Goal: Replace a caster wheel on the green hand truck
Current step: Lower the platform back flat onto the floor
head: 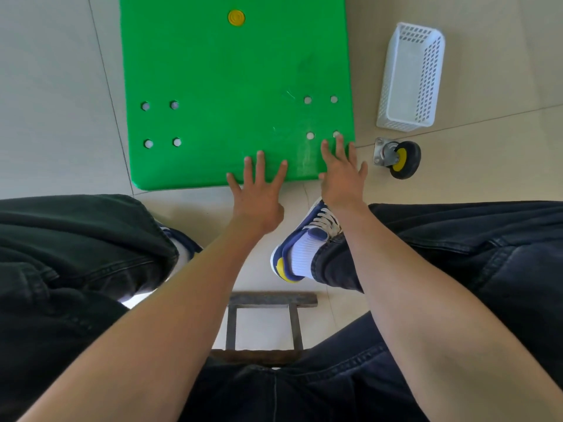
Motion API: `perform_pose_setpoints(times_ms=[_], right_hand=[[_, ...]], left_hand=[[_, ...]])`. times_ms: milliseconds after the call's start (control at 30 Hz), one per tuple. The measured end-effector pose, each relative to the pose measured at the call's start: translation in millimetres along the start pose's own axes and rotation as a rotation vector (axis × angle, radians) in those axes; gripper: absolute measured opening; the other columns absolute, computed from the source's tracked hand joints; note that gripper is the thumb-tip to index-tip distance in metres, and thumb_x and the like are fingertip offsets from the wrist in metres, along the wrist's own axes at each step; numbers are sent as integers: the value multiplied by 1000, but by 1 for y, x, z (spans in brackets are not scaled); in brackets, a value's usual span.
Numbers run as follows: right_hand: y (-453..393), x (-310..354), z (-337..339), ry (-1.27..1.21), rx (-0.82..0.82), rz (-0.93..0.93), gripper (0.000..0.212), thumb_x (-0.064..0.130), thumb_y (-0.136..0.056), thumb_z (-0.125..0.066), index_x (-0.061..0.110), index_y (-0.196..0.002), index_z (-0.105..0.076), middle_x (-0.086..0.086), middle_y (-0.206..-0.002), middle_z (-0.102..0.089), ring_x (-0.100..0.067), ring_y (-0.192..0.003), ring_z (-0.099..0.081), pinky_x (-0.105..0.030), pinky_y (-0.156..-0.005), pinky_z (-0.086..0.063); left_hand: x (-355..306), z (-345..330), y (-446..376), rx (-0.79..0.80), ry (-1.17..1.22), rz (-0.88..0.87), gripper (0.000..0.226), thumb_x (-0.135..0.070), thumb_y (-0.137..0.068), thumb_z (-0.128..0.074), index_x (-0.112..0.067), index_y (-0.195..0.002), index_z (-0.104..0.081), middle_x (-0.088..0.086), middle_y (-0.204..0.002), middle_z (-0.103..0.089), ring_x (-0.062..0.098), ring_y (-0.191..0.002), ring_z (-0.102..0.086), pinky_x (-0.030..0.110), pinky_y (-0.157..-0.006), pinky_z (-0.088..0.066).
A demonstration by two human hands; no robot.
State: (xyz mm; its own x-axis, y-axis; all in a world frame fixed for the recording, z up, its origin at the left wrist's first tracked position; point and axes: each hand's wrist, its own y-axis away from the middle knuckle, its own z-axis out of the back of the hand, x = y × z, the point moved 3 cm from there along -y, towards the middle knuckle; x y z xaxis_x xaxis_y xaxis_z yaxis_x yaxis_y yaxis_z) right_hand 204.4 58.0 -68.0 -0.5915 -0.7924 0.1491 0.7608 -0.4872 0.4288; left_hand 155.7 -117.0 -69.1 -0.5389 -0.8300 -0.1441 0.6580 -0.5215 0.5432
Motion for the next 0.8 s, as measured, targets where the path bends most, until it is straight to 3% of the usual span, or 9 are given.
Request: perform_pose_setpoints(times_ms=[167, 267, 500, 667, 800], right_hand=[[-3, 1, 3, -3, 16, -19, 83, 4, -97, -60, 25, -163, -16, -3, -173, 4, -32, -158, 4, -62, -124, -11], [-5, 11, 10, -40, 55, -46, 85, 4, -93, -63, 20, -162, -17, -10, -172, 3, -36, -158, 4, -64, -123, -9], [-27, 46, 26, -94, -10, 46, 65, 27, -102, -57, 20, -160, -28, -14, -170, -14, -34, -157, -8, -64, -123, -14], [-80, 77, 46, -117, -78, 81, 60, 33, -99, -58, 19, -155, -40, -12, -166, -26, -31, -155, -18, -61, -121, -23], [-133, 117, 53, -159, -154, 94, 60, 41, -95, -58, 20, -150, -47, -10, -163, -33, -28, -153, -24, -55, -119, -27]], left_hand=[[0, 8, -3, 7, -10, -18, 86, -40, -94, -54, -39, -159, 1, 12, -167, 14, 39, -153, 8, 71, -117, -9], [11, 21, -6, -56, 7, -45, 73, -42, -94, -53, -32, -158, -20, 11, -166, -7, 37, -151, -10, 69, -116, -15], [35, 76, -43, -120, 167, -35, 56, -39, -97, -51, -20, -150, -42, 11, -152, -42, 34, -137, -38, 55, -110, -35], [58, 128, -107, -227, 400, 68, 54, -37, -96, -52, -23, -147, -49, 11, -148, -51, 33, -135, -47, 52, -109, -41], [66, 153, -166, -282, 427, 26, 52, -38, -93, -51, -24, -143, -54, 7, -147, -53, 30, -135, -48, 50, -109, -42]])
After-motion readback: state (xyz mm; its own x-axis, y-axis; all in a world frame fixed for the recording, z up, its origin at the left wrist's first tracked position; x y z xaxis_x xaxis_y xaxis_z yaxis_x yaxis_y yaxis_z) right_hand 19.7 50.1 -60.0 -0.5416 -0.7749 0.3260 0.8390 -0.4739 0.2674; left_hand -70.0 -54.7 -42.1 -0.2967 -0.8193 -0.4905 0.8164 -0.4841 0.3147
